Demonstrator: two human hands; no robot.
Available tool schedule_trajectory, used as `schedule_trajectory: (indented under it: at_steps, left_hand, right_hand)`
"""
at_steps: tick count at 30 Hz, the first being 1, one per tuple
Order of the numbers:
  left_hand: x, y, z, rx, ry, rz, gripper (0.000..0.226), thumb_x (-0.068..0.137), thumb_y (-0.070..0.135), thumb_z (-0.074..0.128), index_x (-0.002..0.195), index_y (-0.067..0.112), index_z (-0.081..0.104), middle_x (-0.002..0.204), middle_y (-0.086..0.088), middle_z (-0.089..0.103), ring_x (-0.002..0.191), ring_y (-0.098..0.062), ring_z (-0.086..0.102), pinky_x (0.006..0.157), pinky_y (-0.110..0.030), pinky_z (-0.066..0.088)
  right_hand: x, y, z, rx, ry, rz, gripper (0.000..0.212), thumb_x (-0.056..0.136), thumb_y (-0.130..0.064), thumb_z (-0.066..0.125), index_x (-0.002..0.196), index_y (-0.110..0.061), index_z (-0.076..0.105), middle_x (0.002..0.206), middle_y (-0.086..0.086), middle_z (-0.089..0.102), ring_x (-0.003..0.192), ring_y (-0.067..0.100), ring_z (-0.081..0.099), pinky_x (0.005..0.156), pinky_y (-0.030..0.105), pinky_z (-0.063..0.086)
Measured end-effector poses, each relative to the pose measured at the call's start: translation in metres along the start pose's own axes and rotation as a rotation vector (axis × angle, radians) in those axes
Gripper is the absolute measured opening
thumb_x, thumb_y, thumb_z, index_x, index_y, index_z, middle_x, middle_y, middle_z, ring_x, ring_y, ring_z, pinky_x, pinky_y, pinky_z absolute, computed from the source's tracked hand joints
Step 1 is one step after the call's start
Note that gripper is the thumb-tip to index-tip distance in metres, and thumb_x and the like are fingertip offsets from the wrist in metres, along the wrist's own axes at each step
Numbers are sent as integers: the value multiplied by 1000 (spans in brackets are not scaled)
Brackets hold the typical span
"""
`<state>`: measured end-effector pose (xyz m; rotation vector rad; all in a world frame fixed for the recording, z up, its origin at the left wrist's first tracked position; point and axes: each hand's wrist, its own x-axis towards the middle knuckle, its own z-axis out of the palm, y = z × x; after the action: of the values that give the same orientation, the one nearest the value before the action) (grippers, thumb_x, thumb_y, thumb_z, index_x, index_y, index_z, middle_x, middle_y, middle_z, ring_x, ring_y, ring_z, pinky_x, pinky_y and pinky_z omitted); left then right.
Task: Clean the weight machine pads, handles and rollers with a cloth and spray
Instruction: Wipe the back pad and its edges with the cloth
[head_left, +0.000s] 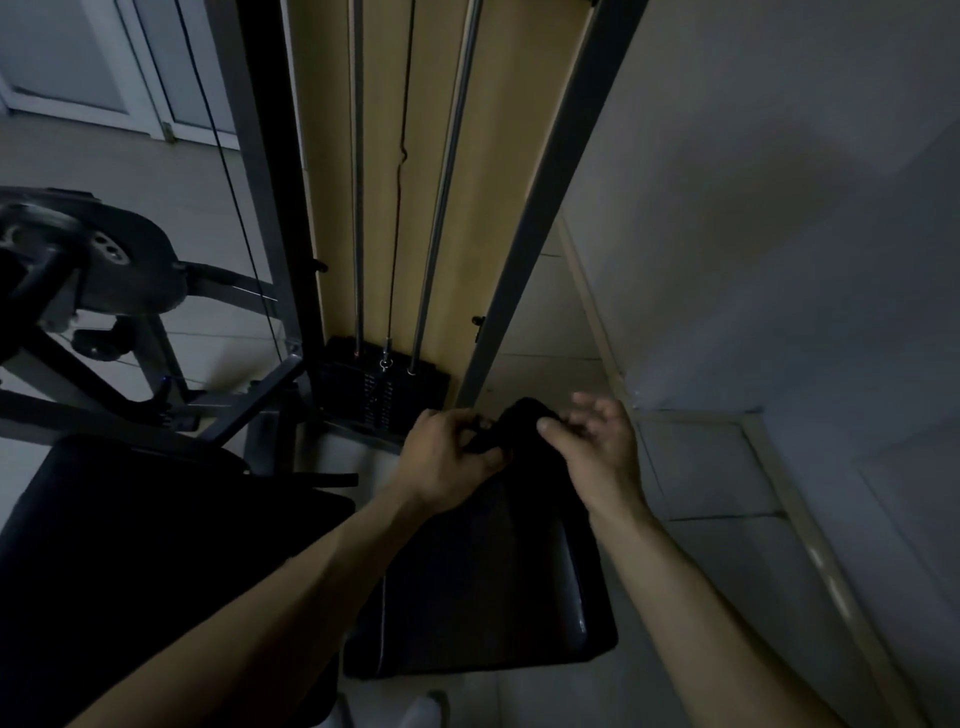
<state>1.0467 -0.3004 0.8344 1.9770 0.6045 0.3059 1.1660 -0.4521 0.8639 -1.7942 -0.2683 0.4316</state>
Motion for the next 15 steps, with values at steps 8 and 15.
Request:
schedule_trajectory:
  at_steps: [8,15]
  left_hand:
    - [-7,19,44,-346,-300,106,18,84,22,69,102,24,72,96,6,74,93,-11,71,79,-35,59]
    - [13,-38,63,-253,-78,-152,29,99,11,61,123,22,73,122,14,68,116,-2,63,95,-20,51]
  right_hand:
    - [-20,30,9,327,-27,175,52,96,-42,69,145,-30,57,140,-2,64,126,17,63,106,43,52]
    - [-1,62,-40,-552,6,-186,51,105,-29,55,154,-36,39,155,-6,48,138,12,49,112,33,46]
